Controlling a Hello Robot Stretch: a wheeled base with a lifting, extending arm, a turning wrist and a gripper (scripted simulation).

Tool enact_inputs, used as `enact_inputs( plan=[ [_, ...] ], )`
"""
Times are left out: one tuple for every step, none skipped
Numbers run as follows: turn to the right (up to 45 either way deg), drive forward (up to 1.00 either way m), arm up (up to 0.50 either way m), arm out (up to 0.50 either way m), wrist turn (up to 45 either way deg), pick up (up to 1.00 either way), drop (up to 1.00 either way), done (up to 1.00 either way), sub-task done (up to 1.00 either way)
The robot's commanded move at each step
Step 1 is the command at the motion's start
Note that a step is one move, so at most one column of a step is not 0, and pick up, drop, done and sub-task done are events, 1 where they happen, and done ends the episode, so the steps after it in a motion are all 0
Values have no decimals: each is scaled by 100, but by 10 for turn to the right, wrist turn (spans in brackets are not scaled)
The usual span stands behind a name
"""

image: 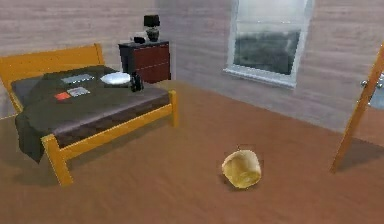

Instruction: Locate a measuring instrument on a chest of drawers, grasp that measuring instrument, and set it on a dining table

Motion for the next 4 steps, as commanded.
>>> enact_inputs(
  plan=[
    [-60, 0, 0, 0, 0, 0, 0, 0, 0],
    [0, 100, 0, 0, 0, 0, 0, 0, 0],
    [-30, 0, 0, 0, 0, 0, 0, 0, 0],
    [0, 20, 0, 0, 0, 0, 0, 0, 0]
  ],
)
